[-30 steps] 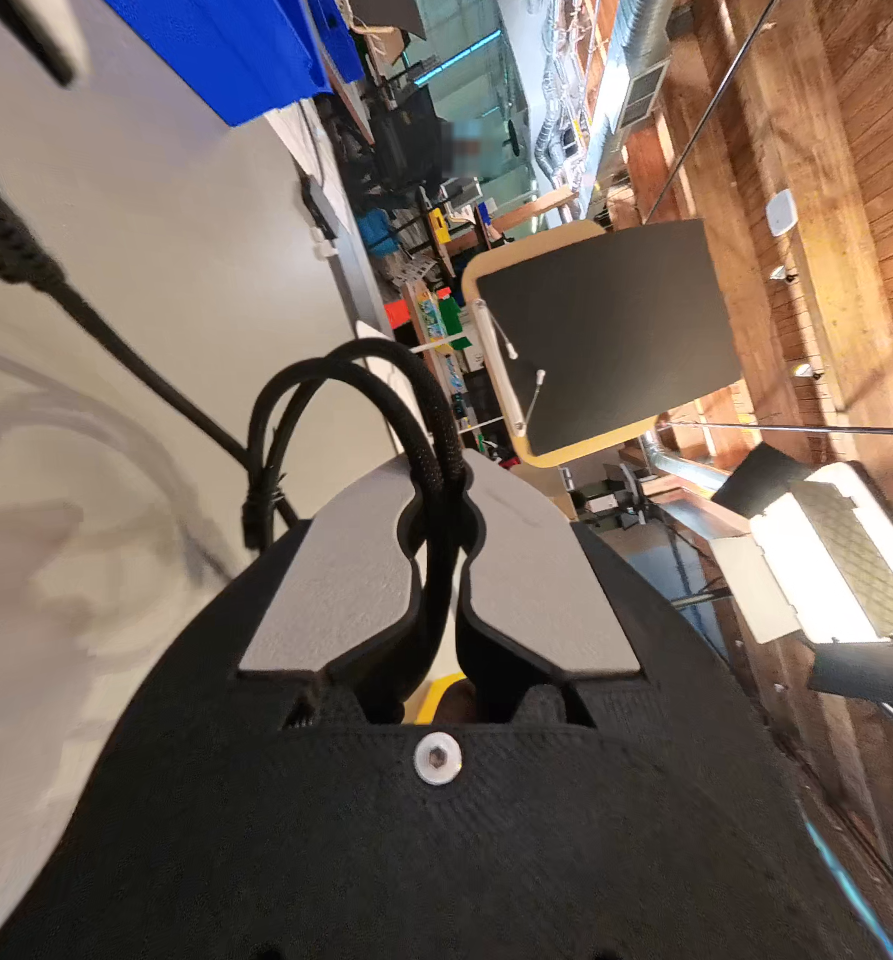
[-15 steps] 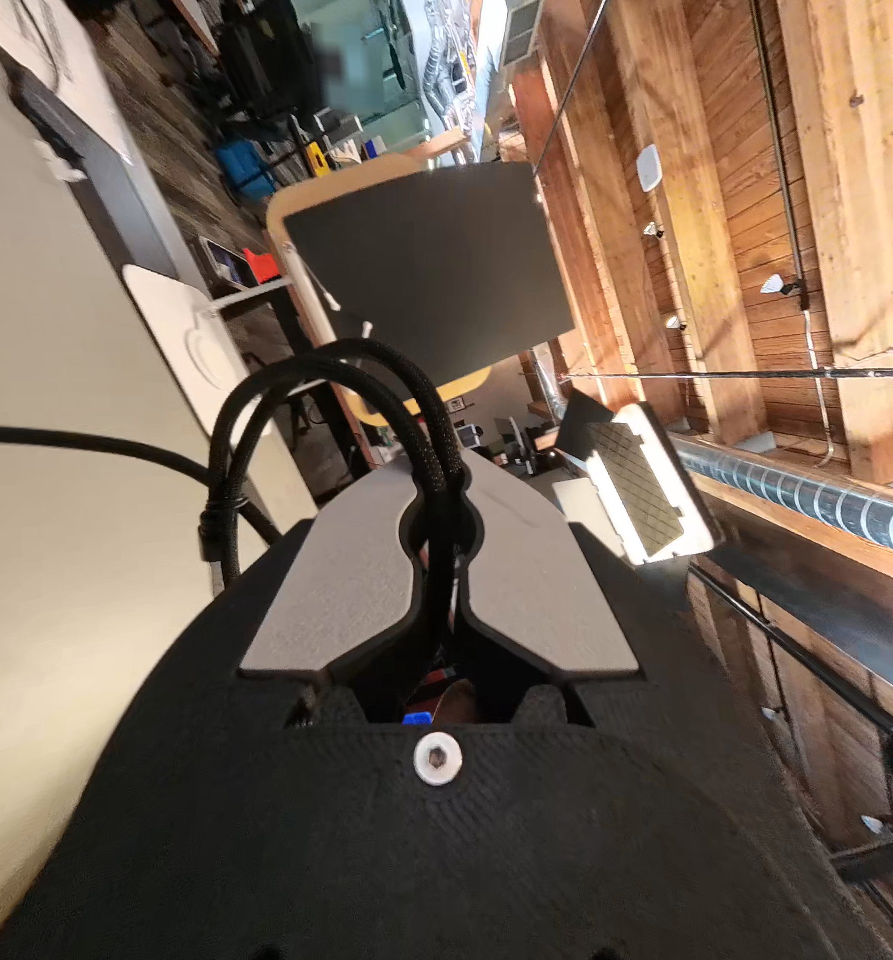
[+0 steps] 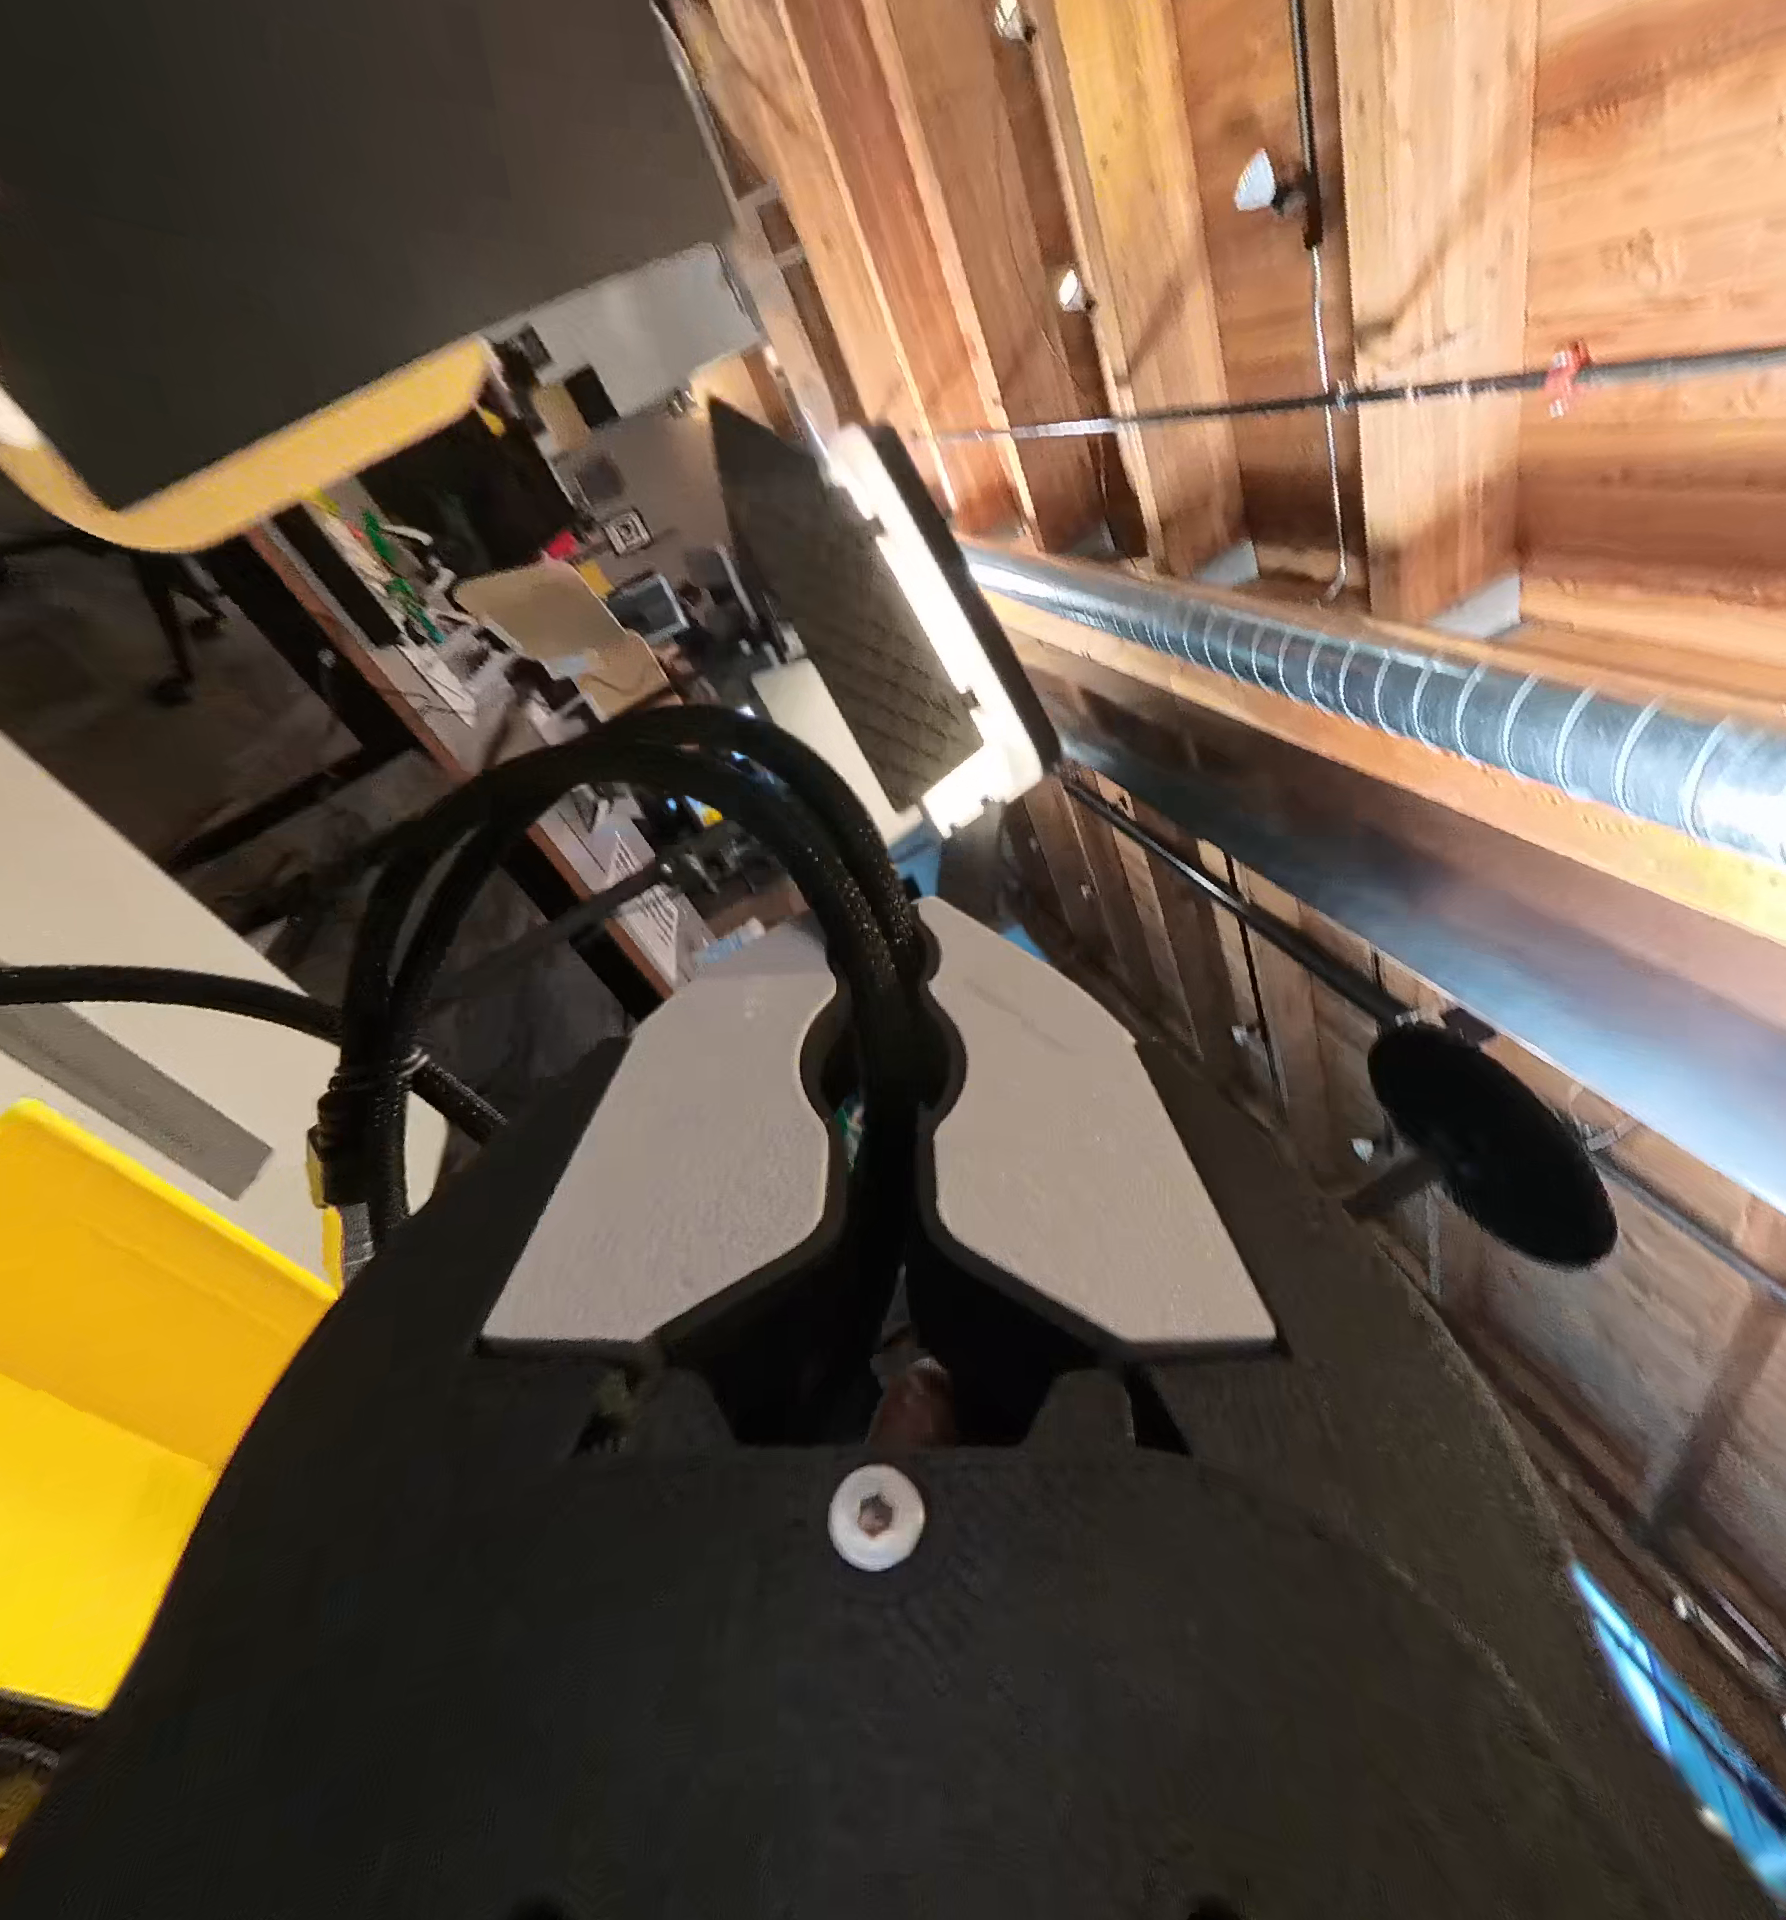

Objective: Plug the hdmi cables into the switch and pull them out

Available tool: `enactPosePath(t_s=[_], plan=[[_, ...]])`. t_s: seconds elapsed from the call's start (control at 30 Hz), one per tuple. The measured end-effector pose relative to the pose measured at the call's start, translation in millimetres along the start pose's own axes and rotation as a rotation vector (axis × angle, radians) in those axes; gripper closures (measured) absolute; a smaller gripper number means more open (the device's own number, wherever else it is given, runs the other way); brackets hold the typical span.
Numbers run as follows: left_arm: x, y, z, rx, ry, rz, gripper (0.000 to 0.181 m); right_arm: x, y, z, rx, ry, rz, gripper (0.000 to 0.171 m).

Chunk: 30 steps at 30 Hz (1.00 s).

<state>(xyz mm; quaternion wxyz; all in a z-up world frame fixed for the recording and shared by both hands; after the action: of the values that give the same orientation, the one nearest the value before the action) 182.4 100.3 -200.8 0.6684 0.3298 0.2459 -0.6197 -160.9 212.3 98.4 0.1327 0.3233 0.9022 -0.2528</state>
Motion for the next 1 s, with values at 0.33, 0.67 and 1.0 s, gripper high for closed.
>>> enactPosePath(t_s=[0.33,0.67,1.0], plan=[[1,-3,-3,0.007,-0.028,0.031,0.125,71,-46,-14,0.121,0.064,0.292,0.166],[1,-4,-5,0.010,-0.041,0.046,0.126,130,-44,83,-0.241,0.214,0.377,0.166],[2,-6,-8,0.020,-0.062,0.061,0.126,140,-24,166,-0.720,0.378,0.393,0.162]])
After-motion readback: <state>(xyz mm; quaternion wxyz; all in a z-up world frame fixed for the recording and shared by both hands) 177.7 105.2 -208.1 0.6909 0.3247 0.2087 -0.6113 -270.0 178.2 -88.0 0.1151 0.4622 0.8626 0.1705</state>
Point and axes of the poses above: each gripper's, where its closed fingertips meet, y back along the fingers, x out of its underside, z = x × y across the jaws, the point moved 8 cm from there along y, back along the fingers, and after that the axes turned 7 degrees about x, right-handed, at the moved point
